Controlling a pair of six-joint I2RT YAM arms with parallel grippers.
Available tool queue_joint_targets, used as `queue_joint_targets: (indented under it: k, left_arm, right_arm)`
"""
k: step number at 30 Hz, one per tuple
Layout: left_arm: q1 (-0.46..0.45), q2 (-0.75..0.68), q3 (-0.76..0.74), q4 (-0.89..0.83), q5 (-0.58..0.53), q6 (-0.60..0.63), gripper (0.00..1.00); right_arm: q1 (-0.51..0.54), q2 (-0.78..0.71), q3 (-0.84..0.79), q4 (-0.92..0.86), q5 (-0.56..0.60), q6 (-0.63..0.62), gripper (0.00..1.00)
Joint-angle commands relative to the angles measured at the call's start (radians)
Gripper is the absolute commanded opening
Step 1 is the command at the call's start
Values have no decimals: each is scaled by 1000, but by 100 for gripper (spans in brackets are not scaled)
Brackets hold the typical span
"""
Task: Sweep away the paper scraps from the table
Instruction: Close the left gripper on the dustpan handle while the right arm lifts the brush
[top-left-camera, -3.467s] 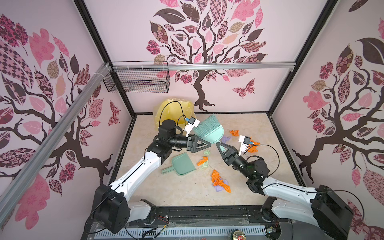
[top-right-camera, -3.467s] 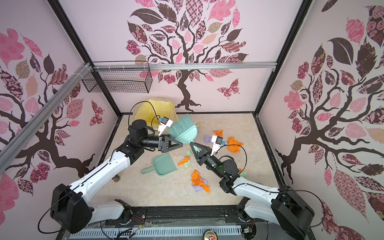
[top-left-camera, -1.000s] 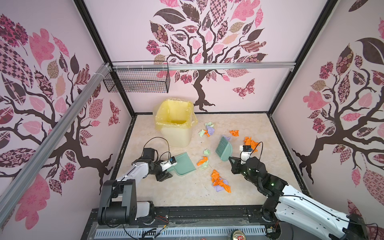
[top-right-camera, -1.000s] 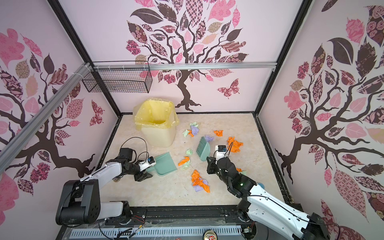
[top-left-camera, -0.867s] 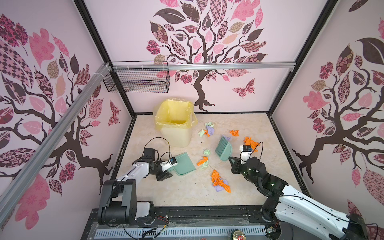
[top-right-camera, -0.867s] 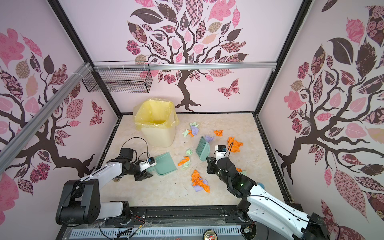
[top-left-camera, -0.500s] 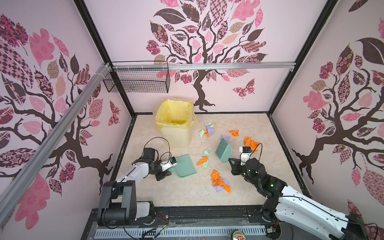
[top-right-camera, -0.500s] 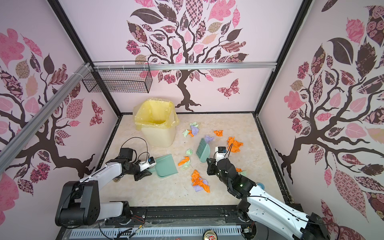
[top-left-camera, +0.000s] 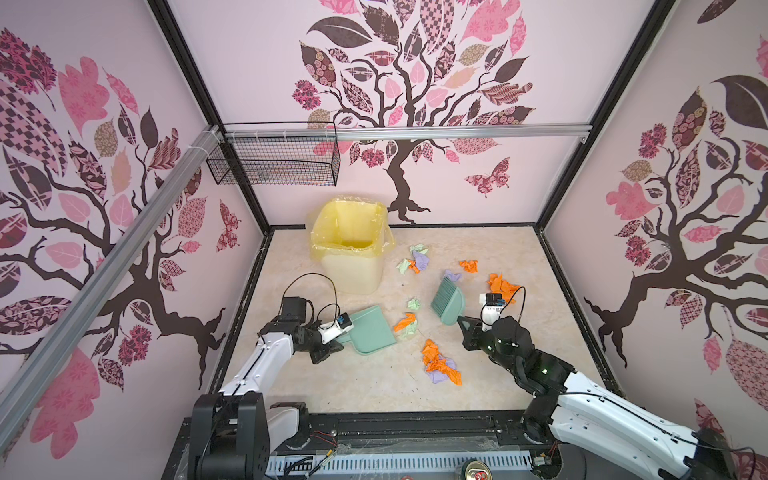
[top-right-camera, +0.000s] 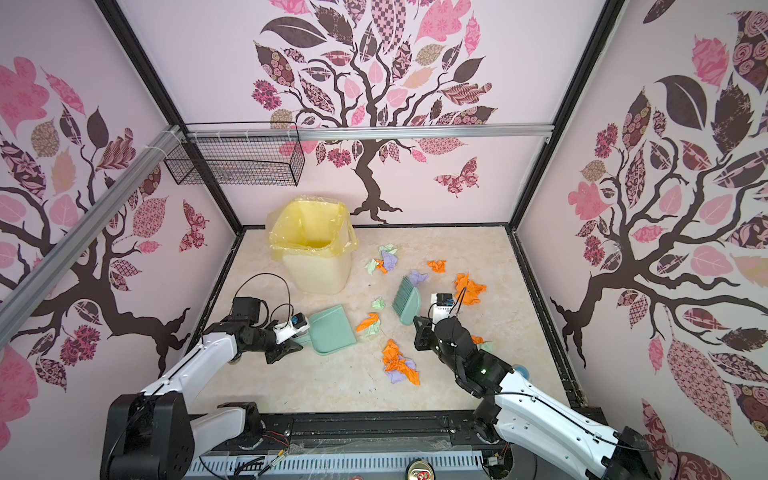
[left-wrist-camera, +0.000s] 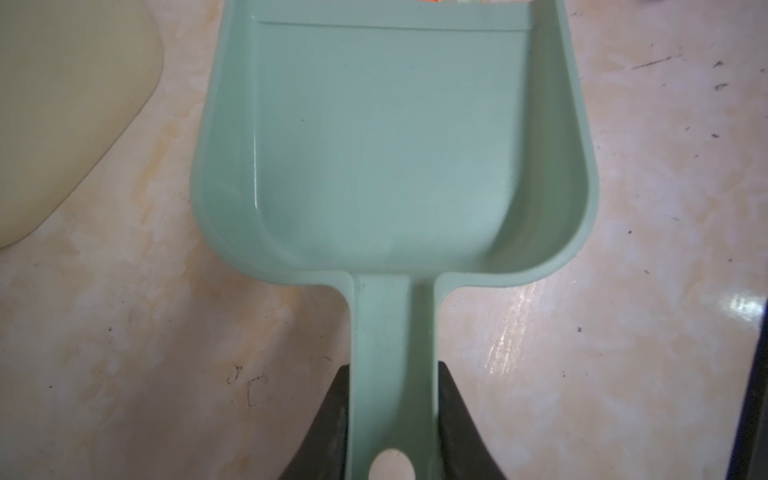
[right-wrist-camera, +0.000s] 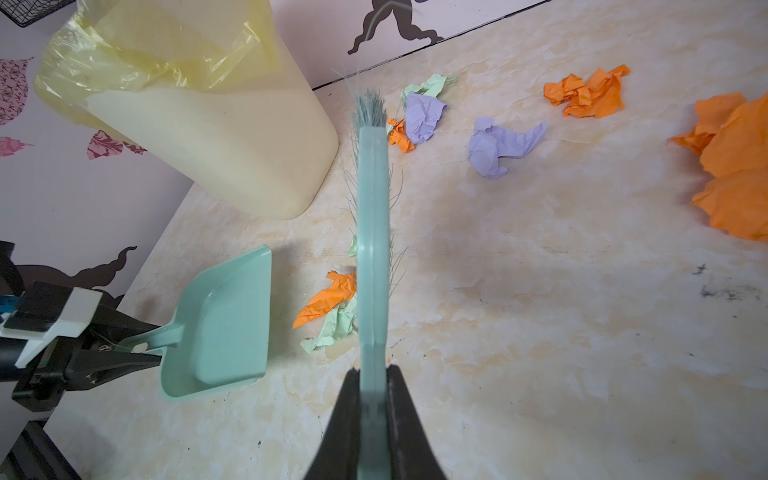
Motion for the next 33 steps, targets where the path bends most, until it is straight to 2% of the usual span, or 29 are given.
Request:
queue_joint_targets:
  k: [1, 4, 7, 11, 15, 21, 27, 33]
  left_arm:
    - [-16, -38, 71, -70, 105, -81, 5]
    - [-61, -38, 64, -32, 104, -145, 5]
    - [-109, -13, 45, 40, 59, -198, 5]
    - [-119, 25, 57, 94, 60, -247, 6]
    - [-123, 59, 83, 72, 43, -229, 7]
    - [-150, 34, 46, 76, -82, -162, 11]
    - [-157, 31, 14, 90, -134, -127, 15]
    - [-184, 56, 4, 95, -178, -103, 13]
  right_arm:
    - [-2, -14, 10, -3, -1, 7, 0]
    - [-2, -15, 8, 2, -4, 12, 0]
    - [-1, -21, 9, 3, -7, 15, 0]
    - [-2, -36, 11, -11, -6, 16, 0]
    - [-1, -58, 8, -34, 3, 18, 0]
    - [-2, -71, 1, -42, 11, 19, 0]
    - [-1, -44, -8, -12, 4, 19, 0]
    - [-1, -19, -6, 10, -8, 21, 0]
